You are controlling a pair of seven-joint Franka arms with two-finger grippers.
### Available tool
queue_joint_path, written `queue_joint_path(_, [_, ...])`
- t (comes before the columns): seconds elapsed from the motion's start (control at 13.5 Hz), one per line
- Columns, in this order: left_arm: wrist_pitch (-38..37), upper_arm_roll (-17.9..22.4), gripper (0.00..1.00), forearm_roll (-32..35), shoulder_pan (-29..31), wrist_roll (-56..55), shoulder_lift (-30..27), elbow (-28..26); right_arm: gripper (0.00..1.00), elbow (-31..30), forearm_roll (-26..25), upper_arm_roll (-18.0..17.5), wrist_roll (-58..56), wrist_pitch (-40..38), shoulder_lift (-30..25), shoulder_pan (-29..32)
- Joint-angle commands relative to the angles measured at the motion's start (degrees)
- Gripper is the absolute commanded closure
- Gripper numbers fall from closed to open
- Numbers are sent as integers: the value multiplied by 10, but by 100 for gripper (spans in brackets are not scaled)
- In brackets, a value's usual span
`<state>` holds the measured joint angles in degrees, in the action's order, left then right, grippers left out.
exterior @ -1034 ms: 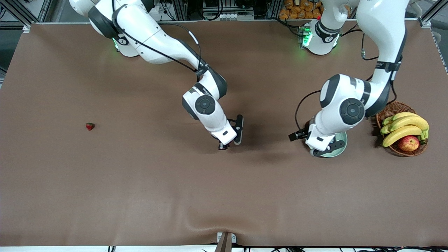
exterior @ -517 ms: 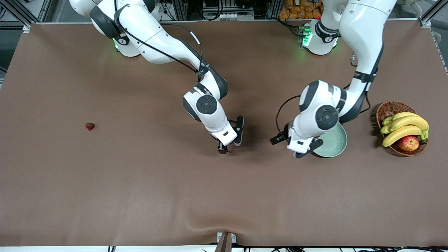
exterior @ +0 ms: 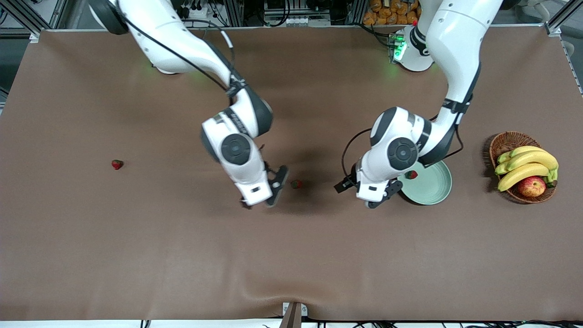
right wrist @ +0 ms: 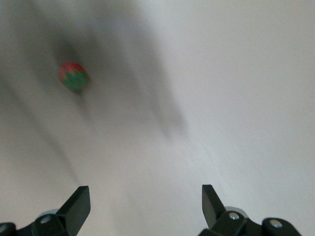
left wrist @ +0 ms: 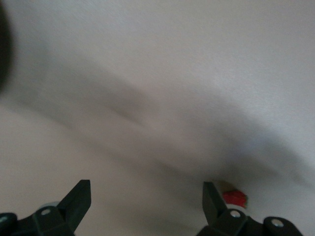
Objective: Collect all strawberries into plate
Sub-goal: 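Set the strawberry down mid-table and open the right gripper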
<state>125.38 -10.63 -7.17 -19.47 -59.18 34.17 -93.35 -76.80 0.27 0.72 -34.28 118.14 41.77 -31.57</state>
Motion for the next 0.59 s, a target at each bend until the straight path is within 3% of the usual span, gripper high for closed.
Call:
queue_joint_path(0.0, [7, 3, 0, -6, -19, -37, 48, 62, 0, -80, 0, 2, 29, 0, -61, 55])
queue_joint_path(0.52, [169, 29, 0, -3, -112, -100, 141, 113, 0, -247, -1, 12, 66, 2, -161, 223])
